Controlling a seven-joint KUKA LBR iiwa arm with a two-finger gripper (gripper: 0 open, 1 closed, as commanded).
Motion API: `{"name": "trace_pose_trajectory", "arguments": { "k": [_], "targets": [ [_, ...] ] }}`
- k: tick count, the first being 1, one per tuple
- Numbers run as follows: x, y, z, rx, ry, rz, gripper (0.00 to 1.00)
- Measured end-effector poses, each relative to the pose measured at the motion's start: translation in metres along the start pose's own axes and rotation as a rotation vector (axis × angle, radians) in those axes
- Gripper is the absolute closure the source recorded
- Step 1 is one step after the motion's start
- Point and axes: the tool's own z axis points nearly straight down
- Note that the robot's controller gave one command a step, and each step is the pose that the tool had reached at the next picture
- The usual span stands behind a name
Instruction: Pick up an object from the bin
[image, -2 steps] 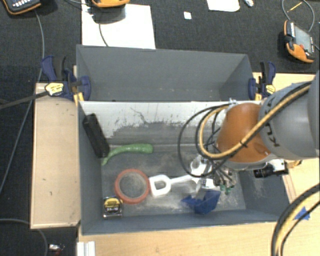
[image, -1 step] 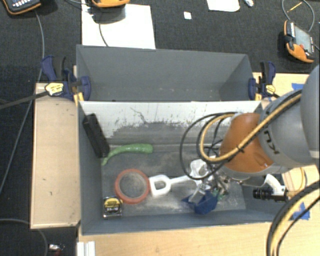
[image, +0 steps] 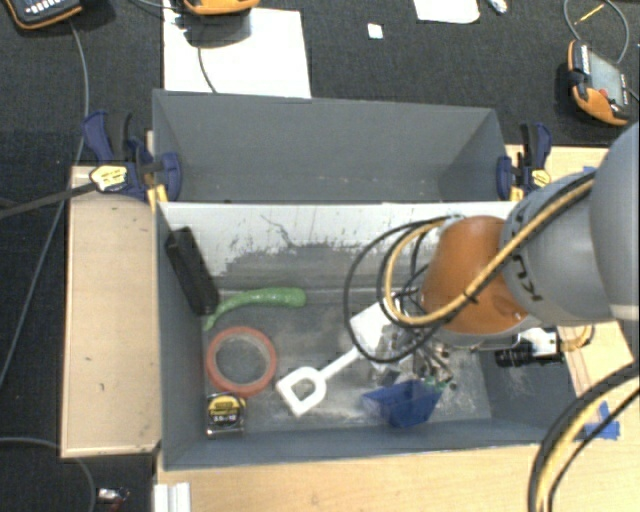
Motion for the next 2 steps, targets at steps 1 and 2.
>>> {"name": "trace_pose_trajectory", "arguments": {
  "k": [1,2],
  "targets": [
    [0.0,0.0,0.0,0.0,0.0,0.0,1.0],
    [-0.0009,-0.0033,0.0001,0.0,0.001,-0.049,1.0]
  ]
}}
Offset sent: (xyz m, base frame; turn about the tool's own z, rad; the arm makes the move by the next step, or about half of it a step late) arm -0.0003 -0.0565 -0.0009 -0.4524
